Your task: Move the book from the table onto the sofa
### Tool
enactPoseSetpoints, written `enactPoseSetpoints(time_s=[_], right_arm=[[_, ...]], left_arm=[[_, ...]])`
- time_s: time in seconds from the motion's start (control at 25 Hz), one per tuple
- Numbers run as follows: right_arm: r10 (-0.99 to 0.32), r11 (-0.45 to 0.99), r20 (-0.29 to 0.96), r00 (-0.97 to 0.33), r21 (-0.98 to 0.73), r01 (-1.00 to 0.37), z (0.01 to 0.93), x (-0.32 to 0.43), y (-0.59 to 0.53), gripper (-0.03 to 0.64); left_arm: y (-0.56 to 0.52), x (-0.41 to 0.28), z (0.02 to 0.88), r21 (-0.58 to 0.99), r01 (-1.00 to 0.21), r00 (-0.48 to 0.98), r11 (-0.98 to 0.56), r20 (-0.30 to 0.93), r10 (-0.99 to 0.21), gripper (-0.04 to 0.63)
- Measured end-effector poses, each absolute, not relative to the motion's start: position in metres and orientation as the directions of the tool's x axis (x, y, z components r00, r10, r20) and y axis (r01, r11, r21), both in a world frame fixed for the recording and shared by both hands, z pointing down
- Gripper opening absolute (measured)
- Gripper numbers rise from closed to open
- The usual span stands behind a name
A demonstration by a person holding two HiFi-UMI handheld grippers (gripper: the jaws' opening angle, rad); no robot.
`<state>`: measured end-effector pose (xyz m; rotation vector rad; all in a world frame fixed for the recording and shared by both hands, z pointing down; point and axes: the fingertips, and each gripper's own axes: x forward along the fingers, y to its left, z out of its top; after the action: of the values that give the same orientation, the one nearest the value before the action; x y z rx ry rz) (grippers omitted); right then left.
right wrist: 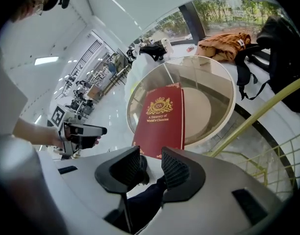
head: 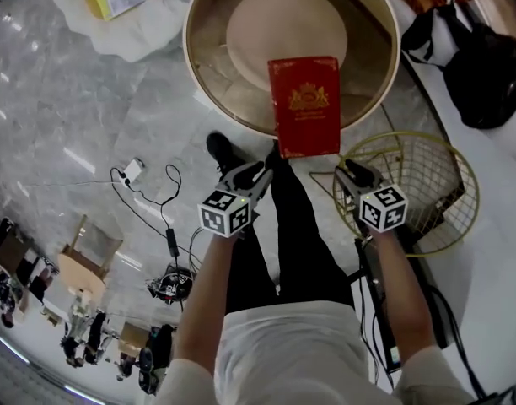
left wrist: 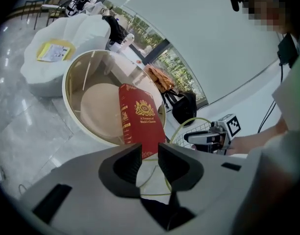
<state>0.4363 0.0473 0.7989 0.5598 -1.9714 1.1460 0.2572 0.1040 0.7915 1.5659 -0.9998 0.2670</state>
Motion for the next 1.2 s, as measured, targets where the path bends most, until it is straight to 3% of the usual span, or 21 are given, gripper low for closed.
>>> enactPoseSetpoints(time_s=[0.36,0.68,0.88,1.2], right_arm=[[0.058,0.514,0.862,-0.504,-0.459,-0.725,0.863,0.441,0.041,0.226],[0.136,0.52,0.847,-0.514,-0.502,-0.691,0.886,0.432,0.042,0.262],[0.154,0.539,0.842,-0.517,-0.51,-0.67,0.893,0.428,0.041,0.262],[0.165,0.563,0.828,-0.536,-0.525,-0.638,0.899,0.421,0.042,0.262]], left_arm=[[0.115,0.288,0.872,0.762,-0.611,0.684,0.215,0.645,-0.341,0.242],[0.11,0.309,0.906,0.828,-0.452,0.759,0.33,0.552,-0.346,0.354],[0.103,0.321,0.916,0.874,-0.318,0.806,0.367,0.453,-0.38,0.394],[0.093,0.336,0.925,0.906,-0.226,0.84,0.357,0.367,-0.399,0.394]])
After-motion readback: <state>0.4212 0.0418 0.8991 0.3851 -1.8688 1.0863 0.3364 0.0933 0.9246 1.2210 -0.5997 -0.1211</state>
